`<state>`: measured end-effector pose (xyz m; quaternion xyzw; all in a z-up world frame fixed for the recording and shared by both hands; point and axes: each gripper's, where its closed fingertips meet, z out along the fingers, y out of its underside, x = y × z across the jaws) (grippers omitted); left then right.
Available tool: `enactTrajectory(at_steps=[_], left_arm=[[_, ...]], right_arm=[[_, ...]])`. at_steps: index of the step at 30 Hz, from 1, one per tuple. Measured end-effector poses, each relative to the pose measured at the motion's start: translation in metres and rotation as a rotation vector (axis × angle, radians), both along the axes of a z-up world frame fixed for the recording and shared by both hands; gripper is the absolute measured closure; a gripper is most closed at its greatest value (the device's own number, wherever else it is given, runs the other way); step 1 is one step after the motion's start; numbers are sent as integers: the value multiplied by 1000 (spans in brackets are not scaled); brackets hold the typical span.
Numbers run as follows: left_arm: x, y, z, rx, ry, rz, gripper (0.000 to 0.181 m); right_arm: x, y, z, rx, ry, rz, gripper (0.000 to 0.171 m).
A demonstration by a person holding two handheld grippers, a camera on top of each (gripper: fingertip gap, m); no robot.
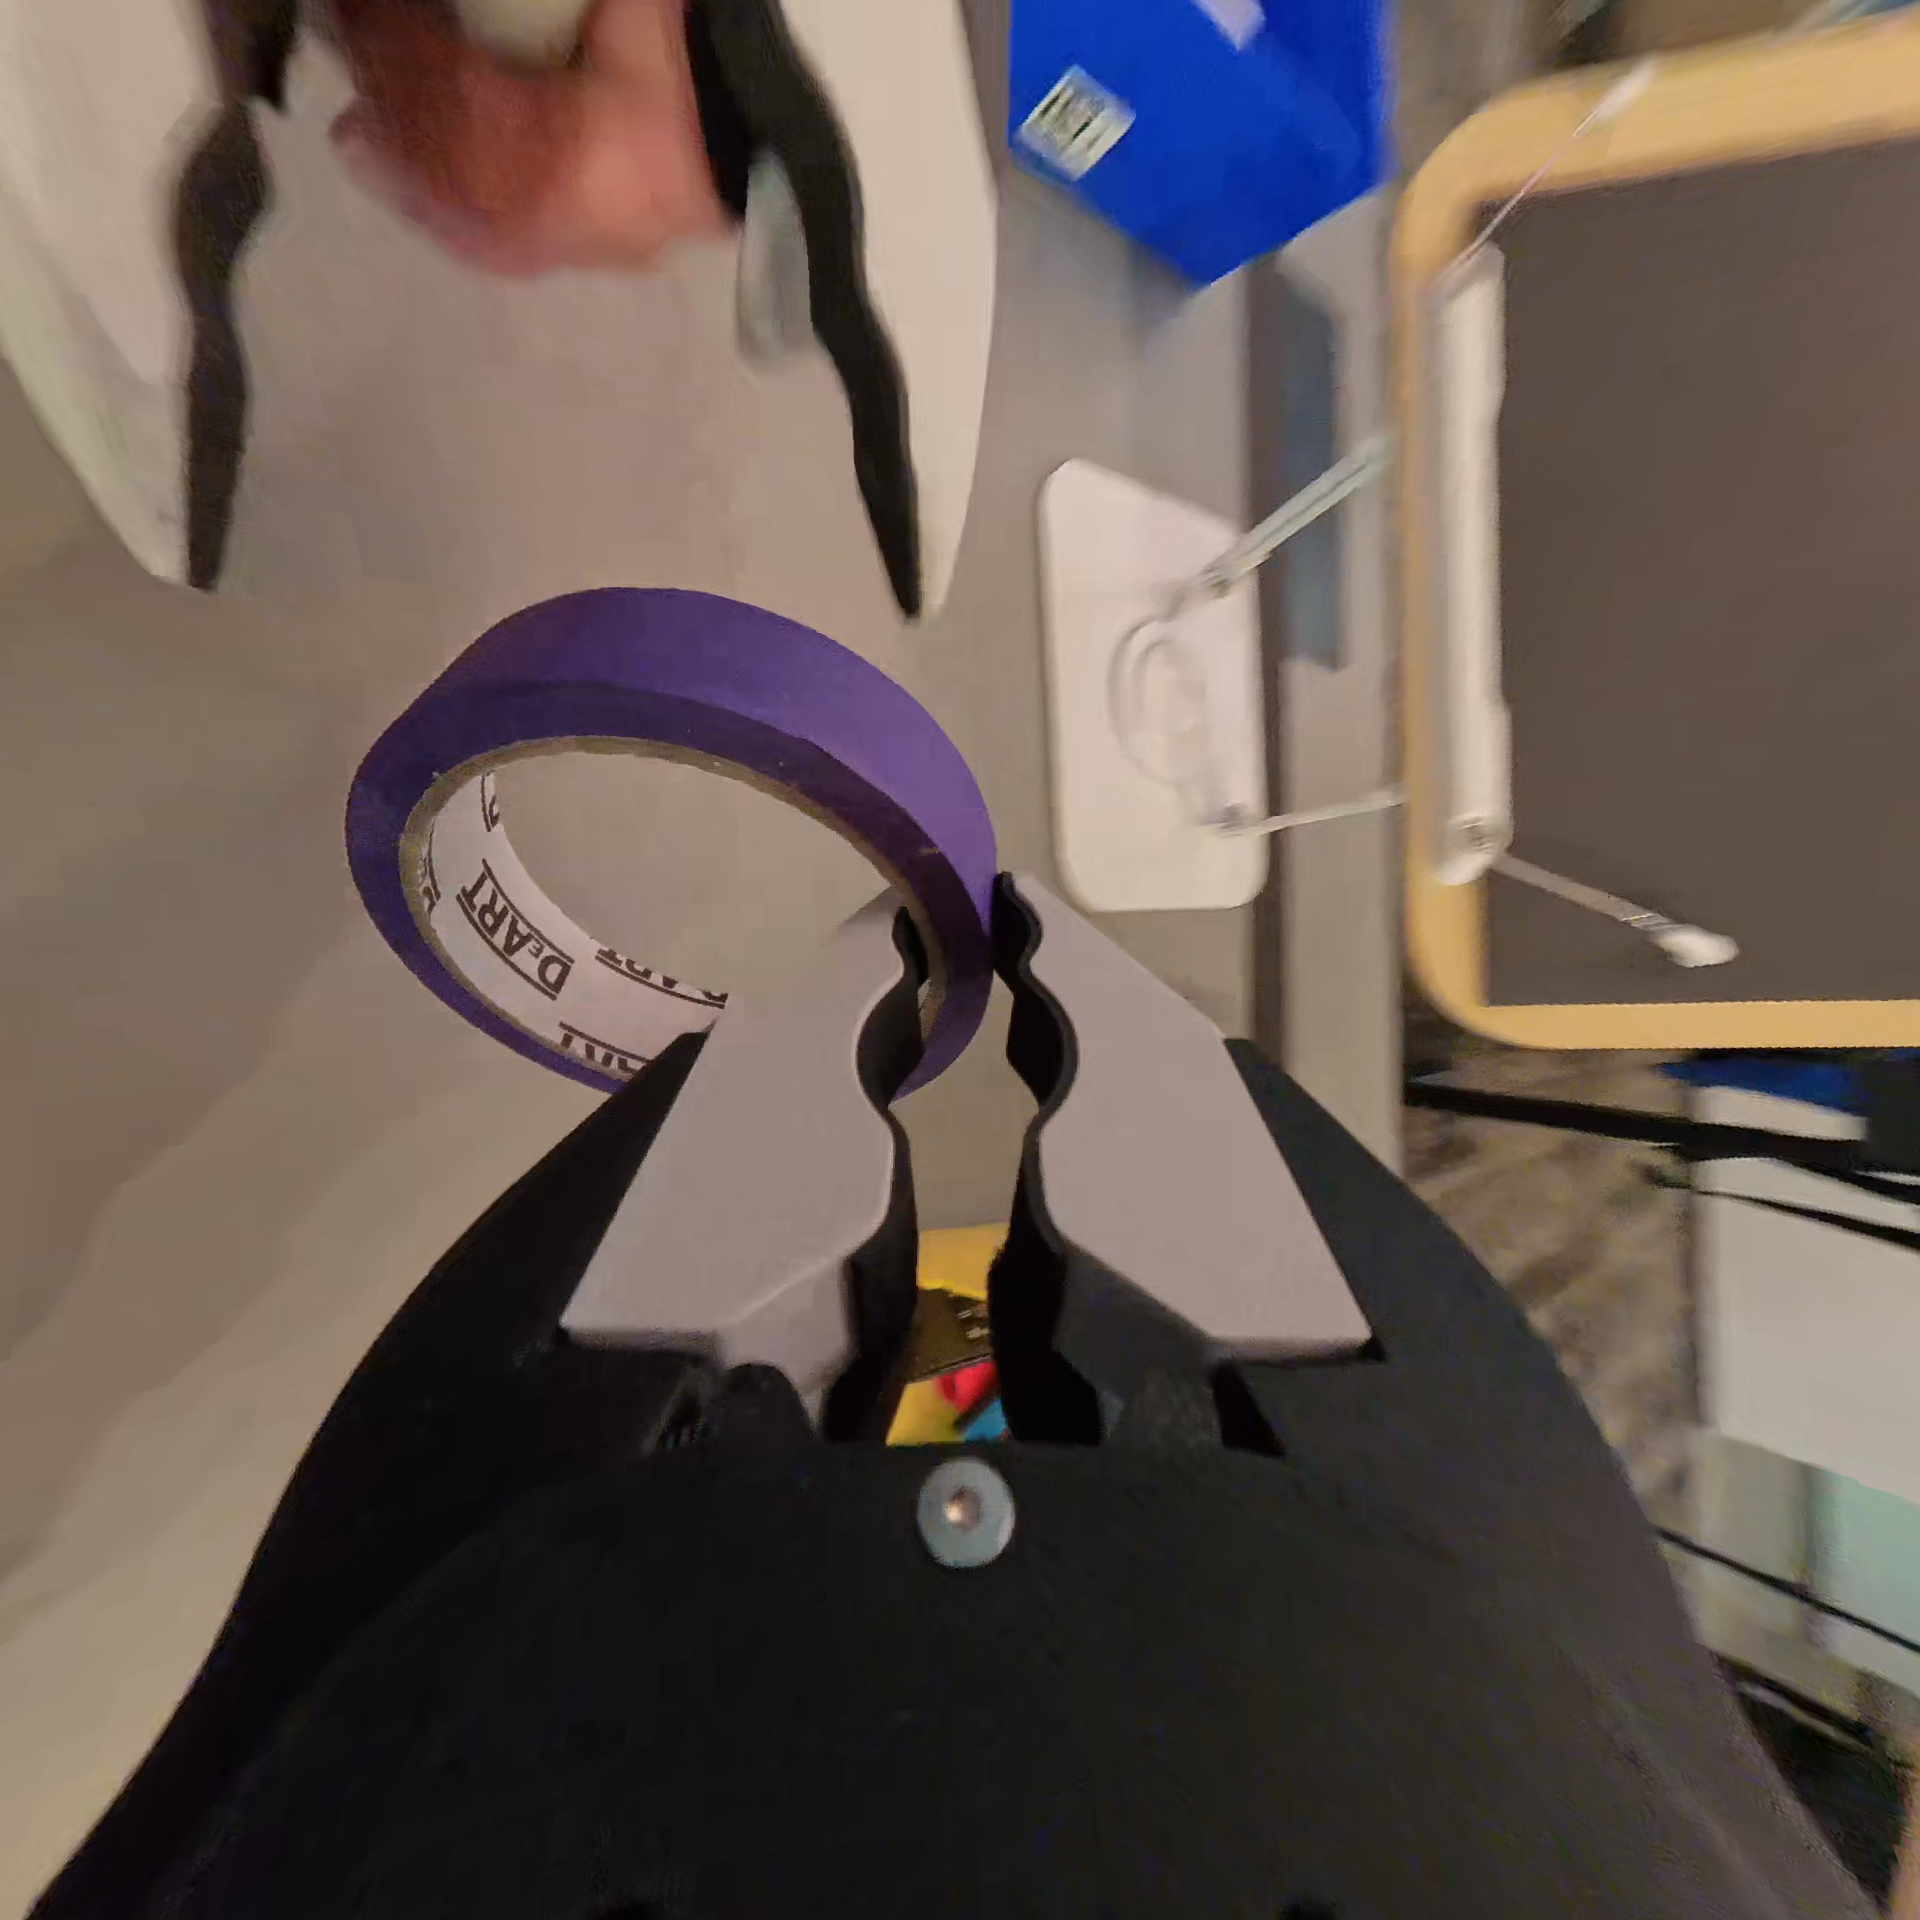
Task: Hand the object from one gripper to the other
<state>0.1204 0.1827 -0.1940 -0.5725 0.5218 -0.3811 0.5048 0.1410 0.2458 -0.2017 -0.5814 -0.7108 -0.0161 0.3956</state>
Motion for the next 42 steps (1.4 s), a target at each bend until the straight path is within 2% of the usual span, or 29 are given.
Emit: enactTrajectory(at_steps=[3, 6, 9, 12, 14, 16, 18, 19, 25, 30, 31, 35, 37, 38, 40, 42], left_arm=[[2, -8, 7, 324, 148, 31, 106], [12, -20, 2, 543, 307, 24, 113], [26, -24, -18, 671, 502, 22, 116], [33, -10, -38, 715, 684, 82, 122], [34, -1, -54, 709, 808, 100, 121], [30, 9, -69, 709, 940, 123, 129], [21, 18, -80, 696, 1042, 140, 151], [18, 20, -84, 675, 1062, 146, 156], [13, 24, -92, 621, 1103, 149, 162], [15, 15, -101, 422, 1008, 85, 168], [15, 12, -104, 378, 988, 69, 169], [12, 9, -96, 235, 878, 56, 171], [8, 7, -88, 169, 848, 29, 171], [7, 5, -84, 129, 826, 16, 171], [6, 2, -79, 53, 794, -22, 171], [4, 4, -74, 25, 775, -32, 171]], right_arm=[[5, 6, -14, -167, -22, -50, 164], [11, 14, -26, -281, -75, -135, 164], [16, 23, -40, -325, -170, -218, 165], [14, 23, -52, -404, -242, -271, 164], [16, 23, -60, -426, -307, -299, 164], [15, 25, -64, -431, -347, -321, 164], [15, 26, -66, -431, -377, -335, 164], [15, 27, -66, -426, -388, -339, 164], [9, 30, -68, -384, -463, -345, 164], [-7, 23, -75, -457, -468, -274, 160], [-11, 23, -74, -471, -447, -256, 158], [-25, 35, -62, -476, -277, -224, 125], [-27, 38, -55, -498, -186, -230, 118], [-28, 36, -52, -529, -138, -226, 110], [-32, 26, -45, -666, -40, -207, 105], [-32, 27, -36, -714, 46, -198, 97]])
